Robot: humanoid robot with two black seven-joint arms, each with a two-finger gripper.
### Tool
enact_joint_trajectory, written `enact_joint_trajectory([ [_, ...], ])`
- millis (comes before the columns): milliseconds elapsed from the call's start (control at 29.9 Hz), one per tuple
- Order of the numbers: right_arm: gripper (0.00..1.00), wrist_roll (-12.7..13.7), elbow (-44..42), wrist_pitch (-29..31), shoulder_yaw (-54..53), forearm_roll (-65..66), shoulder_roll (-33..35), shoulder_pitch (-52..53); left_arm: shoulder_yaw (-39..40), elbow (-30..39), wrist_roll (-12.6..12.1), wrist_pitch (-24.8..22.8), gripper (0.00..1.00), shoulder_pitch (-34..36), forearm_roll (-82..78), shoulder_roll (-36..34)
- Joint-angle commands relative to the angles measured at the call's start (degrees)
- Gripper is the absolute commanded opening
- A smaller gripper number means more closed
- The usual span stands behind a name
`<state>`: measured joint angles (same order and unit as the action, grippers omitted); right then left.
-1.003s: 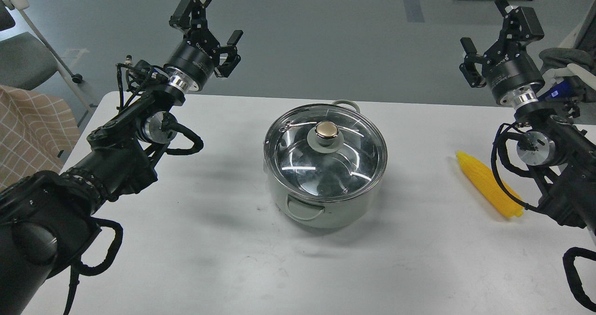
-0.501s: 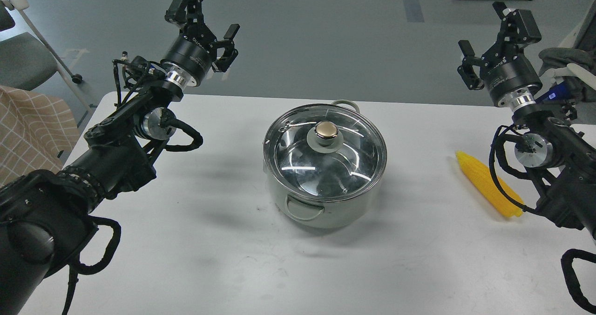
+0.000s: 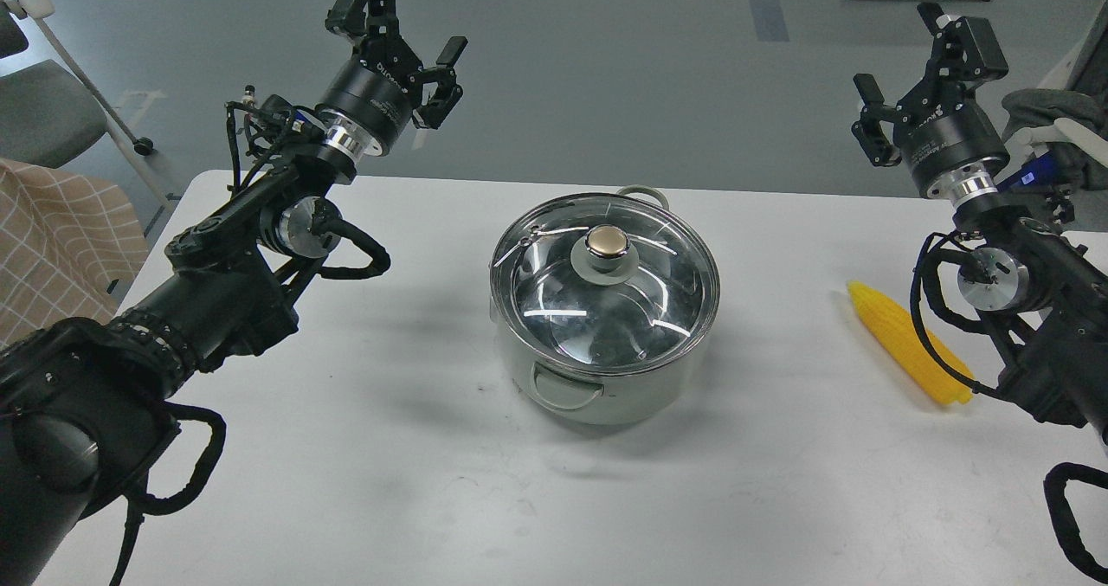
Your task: Open pot and put corn in
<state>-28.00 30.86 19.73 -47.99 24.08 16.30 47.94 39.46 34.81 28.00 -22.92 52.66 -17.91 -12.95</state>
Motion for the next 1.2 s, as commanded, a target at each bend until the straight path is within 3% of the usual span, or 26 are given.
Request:
enact_joint_trajectory([
  [0, 1.00, 0.0, 0.1, 0.0, 0.1, 0.0, 0.7, -0.1, -0.2, 5.5, 0.0, 2.1, 0.99, 1.3, -12.5, -2.9],
  [100, 1.00, 0.0, 0.3, 0.0, 0.1, 0.0, 1.0, -0.3, -0.3, 9.4, 0.0, 2.6, 0.99, 2.0, -20.1, -4.5],
  [435, 1.00, 0.0, 1.3, 0.0, 0.1, -0.4, 4.4, -1.7, -0.6, 40.6, 0.0, 4.5, 0.99, 0.9, -54.8, -19.3],
  [568, 1.00, 0.0, 3.1, 0.0, 0.1, -0.4, 5.8, -3.5, -0.5, 47.8, 0.0, 5.9, 0.99, -2.1, -74.5, -20.7],
  [702, 1.00, 0.0, 5.1, -0.5, 0.0, -0.4, 6.8, -5.3, -0.9, 49.3, 0.0, 8.4, 0.99, -4.3, -91.7, -20.3],
  [836, 1.00, 0.0, 5.9, -0.5, -0.1, -0.4, 8.5, -6.0, -5.2, 48.3, 0.0, 14.4, 0.99, -5.3, -106.6, -20.2],
  [1170, 1.00, 0.0, 6.8, -0.5, 0.0, -0.4, 8.5, -6.9, -9.3, 39.7, 0.0, 16.5, 0.99, -5.2, -107.1, -13.3],
])
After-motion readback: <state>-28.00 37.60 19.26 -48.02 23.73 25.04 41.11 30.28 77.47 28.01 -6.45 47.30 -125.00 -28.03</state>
